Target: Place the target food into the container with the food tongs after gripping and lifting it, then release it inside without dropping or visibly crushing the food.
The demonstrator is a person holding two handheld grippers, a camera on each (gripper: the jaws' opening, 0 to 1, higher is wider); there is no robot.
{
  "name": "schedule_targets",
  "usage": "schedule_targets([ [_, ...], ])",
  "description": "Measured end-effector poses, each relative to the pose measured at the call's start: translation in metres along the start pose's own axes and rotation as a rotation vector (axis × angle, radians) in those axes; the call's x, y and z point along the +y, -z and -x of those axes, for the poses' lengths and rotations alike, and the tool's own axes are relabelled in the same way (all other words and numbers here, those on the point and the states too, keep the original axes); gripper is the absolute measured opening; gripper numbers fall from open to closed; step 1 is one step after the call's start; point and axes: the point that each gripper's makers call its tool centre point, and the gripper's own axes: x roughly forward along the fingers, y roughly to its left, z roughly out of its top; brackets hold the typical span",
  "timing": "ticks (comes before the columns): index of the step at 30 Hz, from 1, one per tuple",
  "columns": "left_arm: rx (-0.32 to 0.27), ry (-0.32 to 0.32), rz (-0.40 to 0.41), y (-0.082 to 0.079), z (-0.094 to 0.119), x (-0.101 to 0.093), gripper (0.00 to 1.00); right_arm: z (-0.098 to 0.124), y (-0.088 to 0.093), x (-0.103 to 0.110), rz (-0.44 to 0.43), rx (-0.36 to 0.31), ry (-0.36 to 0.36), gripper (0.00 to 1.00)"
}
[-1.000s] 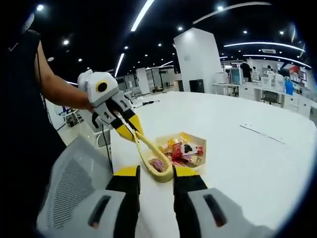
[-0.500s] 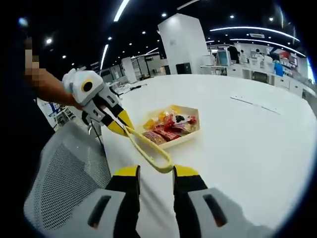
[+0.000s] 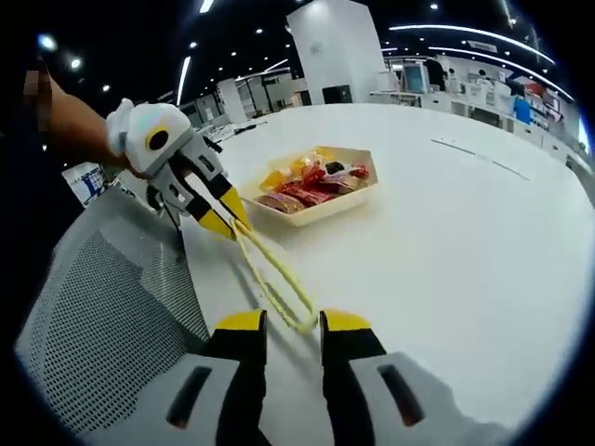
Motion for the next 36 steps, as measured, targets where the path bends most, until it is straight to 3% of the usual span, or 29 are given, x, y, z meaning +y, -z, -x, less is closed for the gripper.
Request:
schedule_targets([
  [3,0.001,-0.003,0.021,0.002,-0.002,-0.002,0.01,0.0,0.001,-0.003,0.044,0.006,0.017,0.27],
  [9,0.049,-0.027,0.094,0.021,-0.007,-0.001,0.04,0.001,-0.006,-0.003,0.058,-0.007,0.032,0.31],
  [12,0.035,-0.041,0.123,0.023,-0.006,0.001,0.07,0.001,-0.011,0.001,0.052,-0.007,0.035,0.34],
  [16,0.023,-0.017,0.135,0.018,-0.006,0.0,0.19,0.008,-0.036,0.005,0.087,-0.053,0.055,0.36],
  [18,0.014,-0.026,0.109,0.017,-0.006,0.0,0.25,0.013,-0.056,0.002,0.087,-0.117,0.086,0.38],
  [20,-0.001,-0.024,0.133,0.014,-0.003,-0.002,0.28,0.019,-0.071,0.003,0.059,-0.167,0.095,0.42],
  [25,-0.019,-0.074,0.169,0.012,0.003,0.005,0.3,0.027,-0.084,-0.002,0.047,-0.202,0.131,0.45],
  [30,-0.061,-0.108,0.21,0.004,0.014,0.012,0.33,0.029,-0.075,-0.003,0.013,-0.19,0.137,0.47],
  [32,-0.096,-0.124,0.228,-0.002,0.02,0.015,0.41,0.031,-0.072,-0.004,0.006,-0.185,0.146,0.49],
  [33,-0.14,-0.121,0.279,-0.01,0.026,0.015,0.43,0.035,-0.072,-0.006,-0.001,-0.192,0.164,0.51],
  [34,-0.142,-0.131,0.277,-0.01,0.031,0.017,0.45,0.037,-0.073,-0.008,-0.005,-0.198,0.179,0.52],
  [36,-0.2,-0.194,0.319,-0.018,0.045,0.027,0.53,0.043,-0.076,-0.016,-0.021,-0.222,0.226,0.59],
])
